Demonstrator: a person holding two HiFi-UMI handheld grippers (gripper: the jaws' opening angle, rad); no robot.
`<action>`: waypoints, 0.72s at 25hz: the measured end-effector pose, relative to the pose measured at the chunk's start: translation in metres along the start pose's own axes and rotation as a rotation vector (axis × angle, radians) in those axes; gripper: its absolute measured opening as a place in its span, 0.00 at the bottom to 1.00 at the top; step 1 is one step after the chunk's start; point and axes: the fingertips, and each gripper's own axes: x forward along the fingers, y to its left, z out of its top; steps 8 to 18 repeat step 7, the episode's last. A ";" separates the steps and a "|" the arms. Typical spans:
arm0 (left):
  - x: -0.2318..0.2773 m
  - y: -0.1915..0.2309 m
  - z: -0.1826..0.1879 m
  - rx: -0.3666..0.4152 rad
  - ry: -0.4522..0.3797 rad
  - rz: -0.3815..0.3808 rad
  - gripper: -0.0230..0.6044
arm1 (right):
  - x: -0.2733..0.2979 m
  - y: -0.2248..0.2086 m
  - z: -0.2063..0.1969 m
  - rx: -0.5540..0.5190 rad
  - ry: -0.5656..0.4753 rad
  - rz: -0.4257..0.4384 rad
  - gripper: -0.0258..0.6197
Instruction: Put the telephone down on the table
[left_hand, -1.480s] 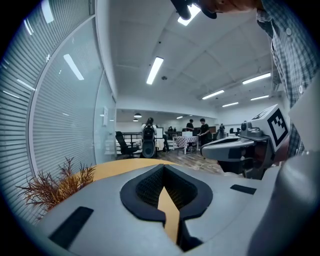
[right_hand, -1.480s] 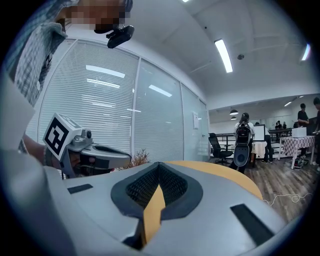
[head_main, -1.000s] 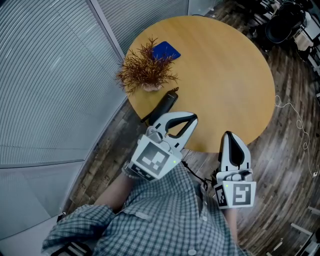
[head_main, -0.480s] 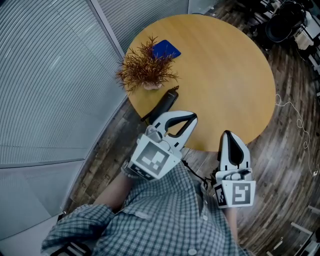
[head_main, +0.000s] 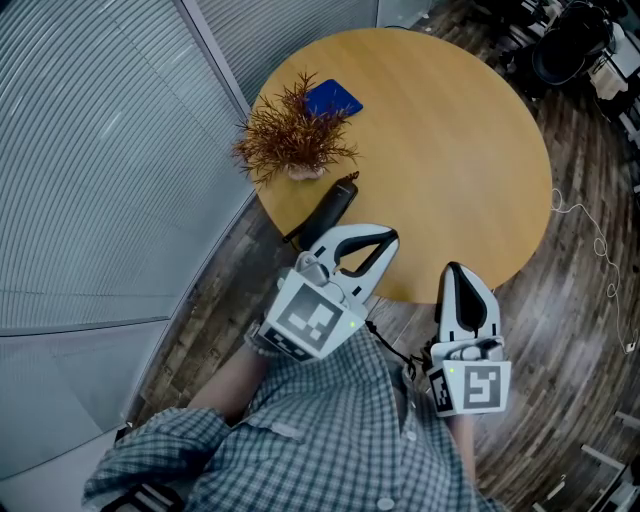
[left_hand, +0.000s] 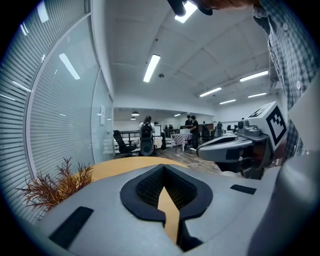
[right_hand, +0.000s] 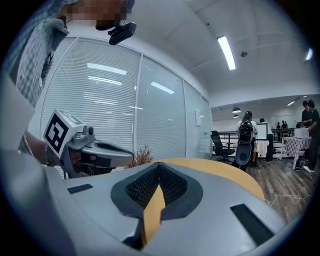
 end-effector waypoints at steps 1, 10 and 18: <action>0.000 0.000 0.000 0.000 0.001 -0.001 0.05 | 0.000 0.000 -0.001 0.002 0.003 0.002 0.05; 0.002 -0.002 -0.004 0.004 0.007 -0.013 0.05 | 0.002 0.003 -0.004 0.006 0.010 0.008 0.05; 0.002 -0.002 -0.004 0.004 0.007 -0.013 0.05 | 0.002 0.003 -0.004 0.006 0.010 0.008 0.05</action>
